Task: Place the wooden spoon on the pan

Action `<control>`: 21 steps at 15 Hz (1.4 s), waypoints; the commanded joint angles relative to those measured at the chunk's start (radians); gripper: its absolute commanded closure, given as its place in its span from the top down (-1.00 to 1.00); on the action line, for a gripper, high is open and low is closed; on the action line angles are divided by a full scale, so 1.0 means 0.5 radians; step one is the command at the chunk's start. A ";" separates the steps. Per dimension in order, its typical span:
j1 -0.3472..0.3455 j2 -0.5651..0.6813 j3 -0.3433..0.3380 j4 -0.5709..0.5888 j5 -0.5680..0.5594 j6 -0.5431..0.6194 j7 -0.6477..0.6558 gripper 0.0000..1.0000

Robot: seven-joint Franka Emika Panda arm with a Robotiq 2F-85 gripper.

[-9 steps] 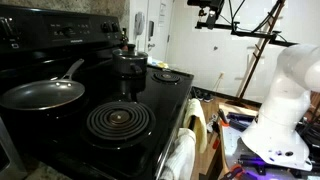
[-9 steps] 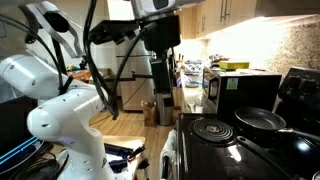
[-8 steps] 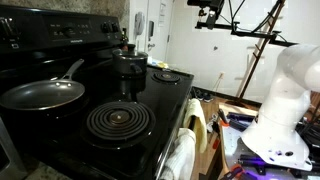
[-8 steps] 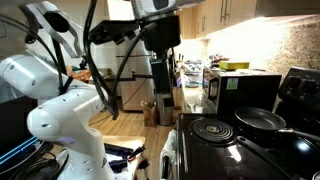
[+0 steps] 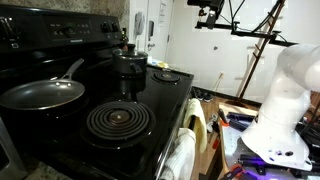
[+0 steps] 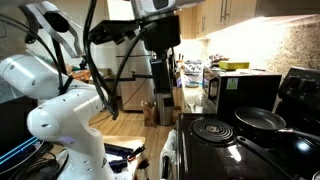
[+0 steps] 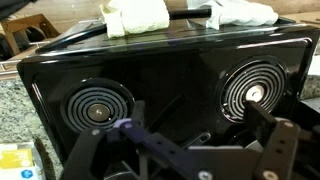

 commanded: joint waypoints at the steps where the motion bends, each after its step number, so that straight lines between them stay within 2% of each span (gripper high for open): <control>1: -0.027 0.007 0.018 0.006 0.016 -0.006 -0.017 1.00; 6: -0.038 0.122 0.076 0.039 -0.121 0.031 -0.031 1.00; 10: 0.021 0.321 0.136 0.102 -0.233 0.105 -0.059 1.00; 17: 0.297 0.603 0.184 0.169 -0.171 0.354 -0.468 1.00; 20: 0.415 0.689 0.207 0.189 -0.156 0.381 -0.655 1.00; 21: 0.411 0.714 0.229 0.207 -0.189 0.349 -0.638 1.00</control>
